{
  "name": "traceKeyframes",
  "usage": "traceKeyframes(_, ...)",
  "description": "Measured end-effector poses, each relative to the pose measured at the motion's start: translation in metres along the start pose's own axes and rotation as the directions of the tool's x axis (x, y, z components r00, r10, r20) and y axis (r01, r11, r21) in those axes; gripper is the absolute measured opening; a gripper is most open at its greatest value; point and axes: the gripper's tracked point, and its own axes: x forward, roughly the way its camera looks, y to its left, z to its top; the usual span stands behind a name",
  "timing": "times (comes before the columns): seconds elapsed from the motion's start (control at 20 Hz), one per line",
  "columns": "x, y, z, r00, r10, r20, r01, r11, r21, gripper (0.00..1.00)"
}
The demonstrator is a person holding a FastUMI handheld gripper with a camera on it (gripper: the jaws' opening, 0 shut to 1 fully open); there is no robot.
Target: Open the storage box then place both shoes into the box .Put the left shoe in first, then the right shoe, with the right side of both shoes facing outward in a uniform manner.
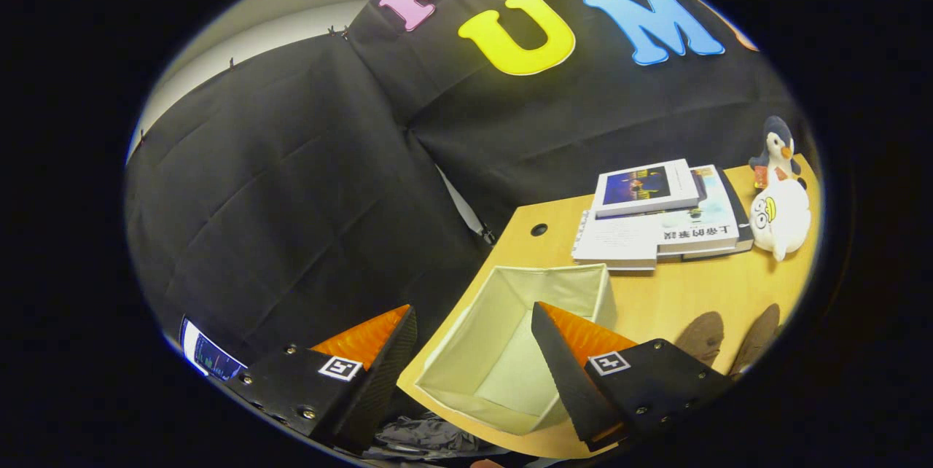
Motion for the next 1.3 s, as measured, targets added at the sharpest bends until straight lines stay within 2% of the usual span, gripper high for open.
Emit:
traceKeyframes(0.3,-0.024,-0.072,-0.016,0.989,-0.146,-0.004,0.146,0.989,0.013,0.97)
traceKeyframes(0.8,-0.051,-0.175,-0.059,0.932,-0.361,-0.041,0.361,0.932,0.009,0.97)
traceKeyframes(1.3,-0.061,-0.245,-0.127,0.855,-0.482,-0.189,0.481,0.875,-0.055,0.98)
